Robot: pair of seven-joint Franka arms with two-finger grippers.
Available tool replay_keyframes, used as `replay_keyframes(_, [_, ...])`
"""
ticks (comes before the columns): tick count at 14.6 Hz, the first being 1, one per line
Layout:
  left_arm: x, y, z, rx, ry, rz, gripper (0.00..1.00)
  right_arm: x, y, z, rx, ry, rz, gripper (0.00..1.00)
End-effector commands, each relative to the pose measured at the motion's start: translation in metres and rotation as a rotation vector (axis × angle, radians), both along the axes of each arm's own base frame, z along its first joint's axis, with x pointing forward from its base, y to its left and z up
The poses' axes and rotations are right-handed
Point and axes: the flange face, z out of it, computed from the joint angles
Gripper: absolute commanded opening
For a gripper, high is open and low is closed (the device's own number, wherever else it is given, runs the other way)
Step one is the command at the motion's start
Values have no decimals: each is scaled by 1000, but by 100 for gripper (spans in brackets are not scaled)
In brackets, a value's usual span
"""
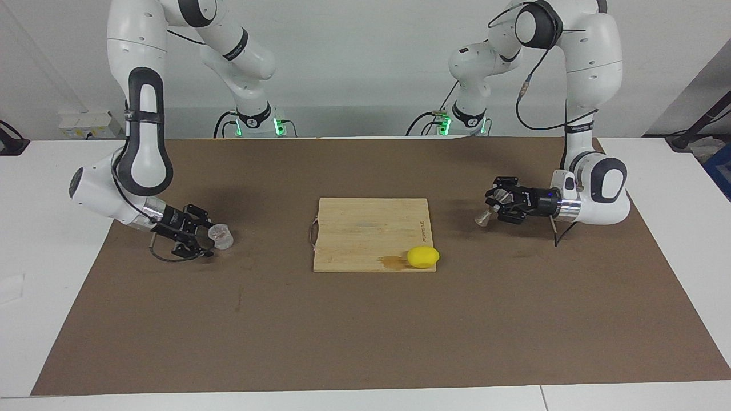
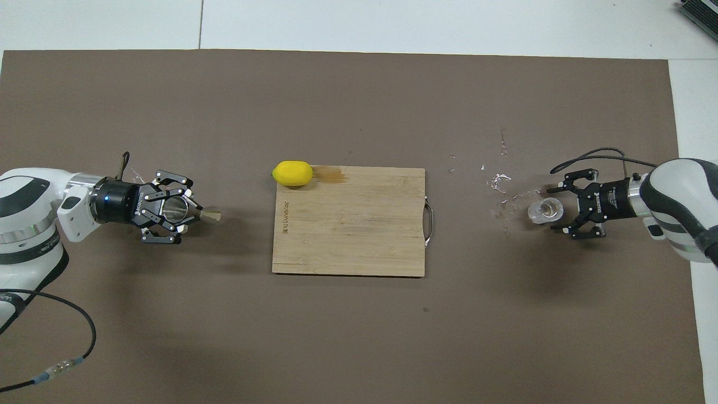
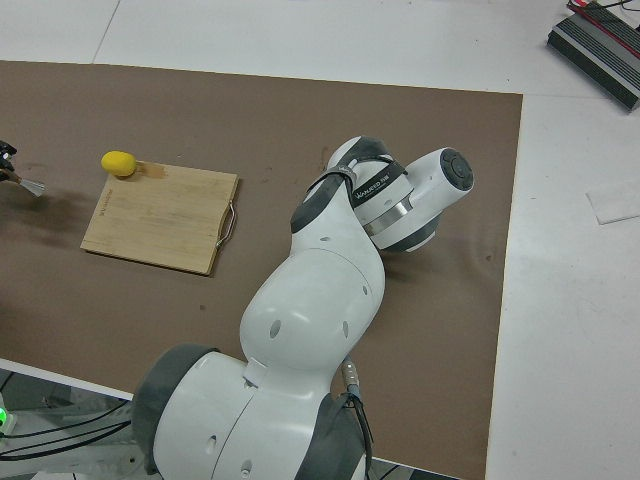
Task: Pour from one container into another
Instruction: 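Carry the metal cup onto the cutting board with the left gripper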
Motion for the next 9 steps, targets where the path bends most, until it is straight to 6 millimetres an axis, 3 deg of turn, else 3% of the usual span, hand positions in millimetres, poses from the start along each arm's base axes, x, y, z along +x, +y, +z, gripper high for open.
replay_keyframes(1, [1,-25,61,51,-66,22,0,-5,3,-4,18,-21,-9,86])
replay_keyframes(4, [-10,-67,117,103,-35,-6,0,-10,5,-7,25,-10,-13,89])
replay_keyframes(6, [-19,-76,148,159,-71,47,0,-12,6,-9,26,-6,-13,94])
replay_keyframes(9, [-33,-135,160,236,-83,70,0,-13,7,-9,28,-2,-10,97])
